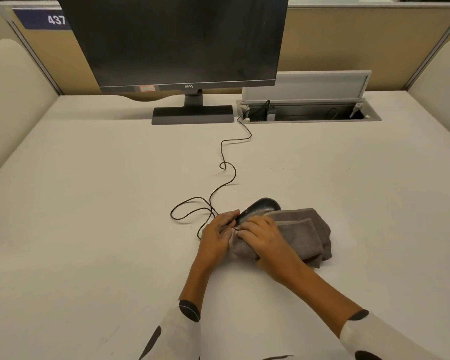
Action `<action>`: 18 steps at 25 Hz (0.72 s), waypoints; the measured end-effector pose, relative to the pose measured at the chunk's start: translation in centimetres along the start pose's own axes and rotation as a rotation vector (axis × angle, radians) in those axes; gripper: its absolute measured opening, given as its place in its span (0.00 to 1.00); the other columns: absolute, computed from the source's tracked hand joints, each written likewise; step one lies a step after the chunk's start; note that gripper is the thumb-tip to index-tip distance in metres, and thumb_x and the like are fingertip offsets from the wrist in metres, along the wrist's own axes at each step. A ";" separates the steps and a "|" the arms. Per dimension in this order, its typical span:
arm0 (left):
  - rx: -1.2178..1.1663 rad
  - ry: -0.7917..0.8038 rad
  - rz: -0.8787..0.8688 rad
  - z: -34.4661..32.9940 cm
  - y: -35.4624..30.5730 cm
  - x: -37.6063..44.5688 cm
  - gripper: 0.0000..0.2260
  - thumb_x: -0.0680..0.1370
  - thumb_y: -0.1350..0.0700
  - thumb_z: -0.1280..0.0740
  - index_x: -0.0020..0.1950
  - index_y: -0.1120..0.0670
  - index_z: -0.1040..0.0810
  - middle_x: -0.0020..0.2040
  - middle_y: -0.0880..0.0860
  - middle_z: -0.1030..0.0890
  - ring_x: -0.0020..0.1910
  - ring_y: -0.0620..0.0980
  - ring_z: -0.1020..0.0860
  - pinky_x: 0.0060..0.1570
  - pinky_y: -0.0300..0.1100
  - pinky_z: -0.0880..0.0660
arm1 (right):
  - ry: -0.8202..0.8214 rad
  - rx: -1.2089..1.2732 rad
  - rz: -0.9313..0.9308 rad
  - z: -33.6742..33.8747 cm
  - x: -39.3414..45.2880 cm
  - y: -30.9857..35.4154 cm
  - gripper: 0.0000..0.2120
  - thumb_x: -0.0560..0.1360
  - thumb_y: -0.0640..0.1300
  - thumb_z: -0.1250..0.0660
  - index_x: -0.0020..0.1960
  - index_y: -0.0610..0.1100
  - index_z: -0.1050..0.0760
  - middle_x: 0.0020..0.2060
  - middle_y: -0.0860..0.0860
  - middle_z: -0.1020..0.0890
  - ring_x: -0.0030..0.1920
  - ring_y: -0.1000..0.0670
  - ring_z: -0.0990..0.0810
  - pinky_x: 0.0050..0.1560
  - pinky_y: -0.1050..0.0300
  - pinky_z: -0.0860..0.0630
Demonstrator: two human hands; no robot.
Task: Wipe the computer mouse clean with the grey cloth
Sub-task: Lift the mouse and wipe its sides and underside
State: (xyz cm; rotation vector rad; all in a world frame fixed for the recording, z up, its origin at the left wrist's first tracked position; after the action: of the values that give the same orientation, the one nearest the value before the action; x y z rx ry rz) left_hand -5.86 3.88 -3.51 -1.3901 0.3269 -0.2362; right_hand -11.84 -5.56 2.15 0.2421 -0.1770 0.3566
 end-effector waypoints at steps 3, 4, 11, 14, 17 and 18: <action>0.043 -0.024 -0.031 0.1 -0.3 -0.1 0.15 0.77 0.65 0.39 0.62 0.56 0.25 0.60 0.53 0.22 0.59 0.45 0.24 0.59 0.31 0.28 | 0.005 -0.024 -0.049 -0.1 0.3 0.5 0.25 0.57 0.29 0.25 0.53 0.40 0.22 0.50 0.45 0.18 0.54 0.44 0.21 0.58 0.48 0.26; 0.064 -0.034 -0.044 0.1 -0.4 -0.1 0.15 0.77 0.66 0.39 0.62 0.56 0.25 0.59 0.53 0.21 0.59 0.45 0.24 0.58 0.30 0.28 | 0.004 -0.039 -0.089 0.0 0.3 0.5 0.25 0.57 0.29 0.25 0.53 0.40 0.22 0.51 0.45 0.18 0.54 0.44 0.22 0.57 0.48 0.25; 0.208 -0.048 -0.081 -0.2 -0.8 0.1 0.20 0.74 0.72 0.43 0.63 0.58 0.25 0.60 0.55 0.23 0.59 0.48 0.25 0.56 0.28 0.29 | 0.004 -0.145 -0.317 0.6 0.3 -1.4 0.29 0.60 0.27 0.29 0.59 0.41 0.26 0.60 0.43 0.23 0.61 0.40 0.27 0.63 0.42 0.32; 0.199 -0.036 -0.080 -0.3 -0.7 0.0 0.19 0.76 0.70 0.42 0.63 0.58 0.26 0.60 0.55 0.23 0.58 0.46 0.26 0.54 0.25 0.30 | 0.009 -0.175 -0.347 0.4 -0.1 -1.1 0.30 0.58 0.27 0.27 0.59 0.40 0.26 0.59 0.42 0.22 0.60 0.40 0.25 0.60 0.42 0.29; 0.163 -0.035 -0.064 -0.2 -0.6 -0.1 0.18 0.76 0.69 0.42 0.64 0.57 0.26 0.60 0.55 0.23 0.56 0.44 0.25 0.53 0.23 0.30 | -0.007 -0.160 -0.323 0.0 -0.8 -0.4 0.28 0.57 0.27 0.27 0.56 0.39 0.24 0.55 0.42 0.19 0.57 0.41 0.22 0.57 0.43 0.25; 0.155 -0.032 -0.061 -0.2 -0.6 -0.1 0.18 0.76 0.69 0.42 0.64 0.57 0.26 0.60 0.54 0.23 0.55 0.42 0.25 0.53 0.23 0.31 | -0.012 -0.142 -0.289 -0.1 -1.0 0.0 0.26 0.57 0.27 0.27 0.54 0.39 0.23 0.53 0.43 0.18 0.56 0.41 0.22 0.57 0.43 0.25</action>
State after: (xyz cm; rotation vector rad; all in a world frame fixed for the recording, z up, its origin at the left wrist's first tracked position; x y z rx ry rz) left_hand -6.03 3.62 -2.91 -1.2510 0.2353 -0.2835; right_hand -12.70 -5.84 1.82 0.1267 -0.1757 0.0553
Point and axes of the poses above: each hand's wrist, its own x-axis towards the middle knuckle, its own z-axis out of the back of the hand, y = z × x, the point moved 7 cm from there along x, towards the middle knuckle
